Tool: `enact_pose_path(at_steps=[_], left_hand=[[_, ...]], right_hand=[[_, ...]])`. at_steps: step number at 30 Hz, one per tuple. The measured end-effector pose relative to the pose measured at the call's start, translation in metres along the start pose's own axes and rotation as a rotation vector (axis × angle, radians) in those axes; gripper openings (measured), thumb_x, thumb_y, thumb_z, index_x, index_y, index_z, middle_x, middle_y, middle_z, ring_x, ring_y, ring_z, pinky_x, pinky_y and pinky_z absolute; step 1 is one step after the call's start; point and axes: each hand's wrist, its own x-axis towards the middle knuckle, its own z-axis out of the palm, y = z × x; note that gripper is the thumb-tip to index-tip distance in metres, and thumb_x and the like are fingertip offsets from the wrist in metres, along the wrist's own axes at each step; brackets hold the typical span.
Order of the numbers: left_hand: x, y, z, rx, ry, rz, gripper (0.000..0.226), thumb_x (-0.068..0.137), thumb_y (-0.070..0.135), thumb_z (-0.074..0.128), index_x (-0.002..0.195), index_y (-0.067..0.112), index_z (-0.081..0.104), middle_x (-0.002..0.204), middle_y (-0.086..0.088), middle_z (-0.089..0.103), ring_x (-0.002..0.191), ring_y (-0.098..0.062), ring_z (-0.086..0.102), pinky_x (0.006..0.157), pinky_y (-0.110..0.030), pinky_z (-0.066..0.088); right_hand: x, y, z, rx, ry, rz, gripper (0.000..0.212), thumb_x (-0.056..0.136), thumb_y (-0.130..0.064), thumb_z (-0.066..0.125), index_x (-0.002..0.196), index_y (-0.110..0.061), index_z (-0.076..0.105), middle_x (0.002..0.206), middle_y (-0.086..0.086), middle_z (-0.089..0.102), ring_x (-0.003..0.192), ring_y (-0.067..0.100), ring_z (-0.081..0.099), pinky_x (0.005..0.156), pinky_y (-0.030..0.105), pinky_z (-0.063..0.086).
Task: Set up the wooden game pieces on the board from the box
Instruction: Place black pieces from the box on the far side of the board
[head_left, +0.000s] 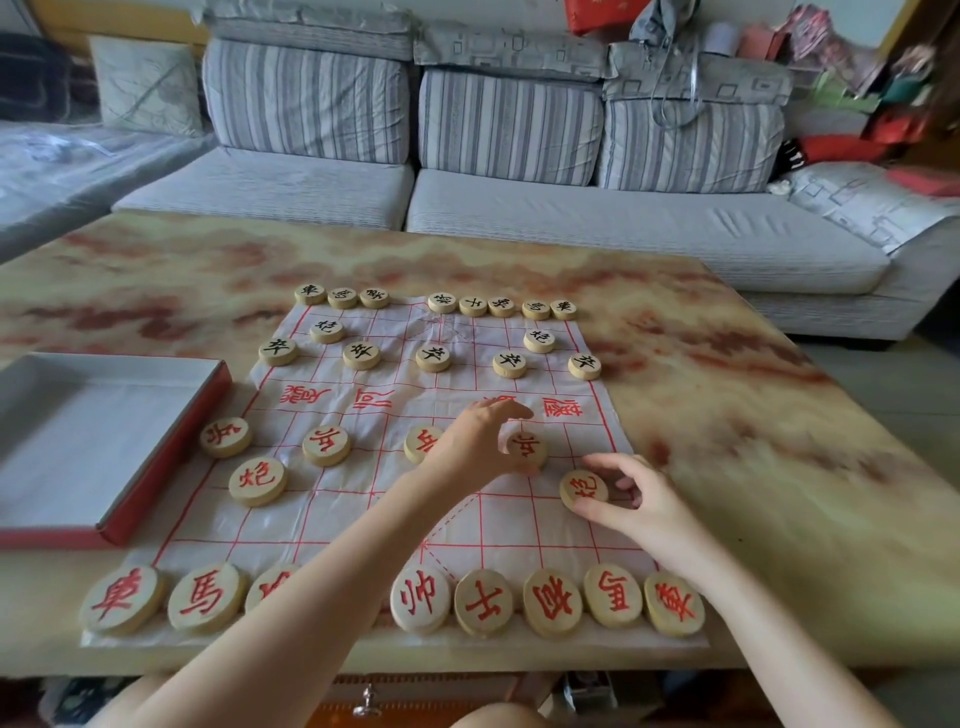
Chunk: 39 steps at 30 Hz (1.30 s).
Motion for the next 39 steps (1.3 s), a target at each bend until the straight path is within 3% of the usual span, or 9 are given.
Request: enact_pose_path(at_steps=[7, 12, 15, 18, 21, 28, 31, 35, 39], left_hand=[[-0.028, -0.007, -0.055, -0.053, 0.13, 0.039, 0.04, 0.077, 0.023, 0.072, 0.115, 0.021, 0.061, 0.114, 0.008, 0.062, 0.101, -0.008, 0.057, 0.086, -0.023, 0.046], [-0.068, -0.041, -0.115, -0.078, 0.261, -0.031, 0.033, 0.078, 0.013, 0.071, 0.11, 0.018, 0.065, 0.104, 0.01, 0.065, 0.089, -0.002, 0.058, 0.074, -0.001, 0.042], [-0.103, -0.074, -0.15, -0.029, 0.36, -0.152, 0.029, 0.076, 0.009, 0.071, 0.104, 0.017, 0.068, 0.097, 0.007, 0.066, 0.081, -0.005, 0.06, 0.068, 0.0, 0.04], [-0.144, -0.115, -0.185, 0.07, 0.427, -0.266, 0.029, 0.076, 0.009, 0.072, 0.104, 0.012, 0.068, 0.1, -0.001, 0.07, 0.091, -0.015, 0.064, 0.078, -0.012, 0.045], [-0.186, -0.157, -0.22, 0.228, 0.455, -0.421, 0.034, 0.075, 0.01, 0.073, 0.109, 0.013, 0.067, 0.11, -0.004, 0.069, 0.102, -0.021, 0.063, 0.092, -0.03, 0.047], [-0.245, -0.207, -0.258, 0.436, 0.533, -0.668, 0.027, 0.074, 0.019, 0.07, 0.101, 0.018, 0.067, 0.102, -0.009, 0.066, 0.098, -0.032, 0.058, 0.084, -0.035, 0.041], [-0.246, -0.215, -0.263, 0.497, 0.505, -0.711, 0.032, 0.073, 0.03, 0.072, 0.103, 0.021, 0.065, 0.104, -0.006, 0.066, 0.104, -0.029, 0.056, 0.09, -0.034, 0.031], [-0.242, -0.211, -0.269, 0.463, 0.47, -0.726, 0.042, 0.07, 0.027, 0.075, 0.11, 0.02, 0.064, 0.107, -0.007, 0.068, 0.107, -0.03, 0.056, 0.092, -0.033, 0.035], [-0.247, -0.204, -0.27, 0.241, 0.709, -0.659, 0.042, 0.068, 0.023, 0.075, 0.109, 0.02, 0.065, 0.098, -0.002, 0.072, 0.098, -0.025, 0.062, 0.086, -0.034, 0.046]], right_hand=[[0.005, -0.039, 0.021, 0.036, 0.032, -0.116, 0.038, 0.074, -0.015, 0.075, 0.107, -0.026, 0.061, 0.113, -0.005, 0.058, 0.104, 0.005, 0.052, 0.091, 0.02, 0.043], [0.013, -0.089, 0.064, -0.011, -0.109, -0.15, 0.042, 0.076, -0.028, 0.074, 0.115, -0.03, 0.059, 0.115, -0.011, 0.056, 0.11, 0.011, 0.047, 0.091, 0.024, 0.039], [0.018, -0.125, 0.097, 0.0, -0.195, -0.218, 0.042, 0.076, -0.031, 0.072, 0.115, -0.033, 0.057, 0.117, -0.01, 0.056, 0.111, 0.011, 0.049, 0.096, 0.026, 0.041], [0.023, -0.158, 0.129, 0.015, -0.254, -0.248, 0.041, 0.078, -0.028, 0.071, 0.117, -0.028, 0.058, 0.117, -0.008, 0.056, 0.107, 0.007, 0.049, 0.083, 0.01, 0.036], [0.025, -0.182, 0.158, 0.071, -0.314, -0.259, 0.04, 0.078, -0.028, 0.072, 0.117, -0.026, 0.059, 0.116, -0.007, 0.059, 0.095, -0.001, 0.053, 0.078, 0.009, 0.037], [0.023, -0.218, 0.215, 0.14, -0.426, -0.276, 0.035, 0.08, -0.018, 0.071, 0.113, -0.021, 0.061, 0.107, -0.008, 0.06, 0.076, -0.005, 0.052, 0.07, 0.01, 0.042], [0.025, -0.232, 0.231, 0.169, -0.456, -0.279, 0.035, 0.08, -0.021, 0.071, 0.114, -0.021, 0.061, 0.11, -0.007, 0.062, 0.097, 0.001, 0.058, 0.085, 0.016, 0.043], [0.029, -0.248, 0.251, 0.16, -0.462, -0.316, 0.035, 0.08, -0.023, 0.07, 0.114, -0.022, 0.061, 0.113, -0.004, 0.063, 0.108, 0.009, 0.056, 0.095, 0.019, 0.041], [0.037, -0.267, 0.278, 0.132, -0.462, -0.362, 0.033, 0.08, -0.023, 0.069, 0.112, -0.024, 0.062, 0.11, -0.006, 0.064, 0.108, 0.015, 0.054, 0.095, 0.027, 0.042]])
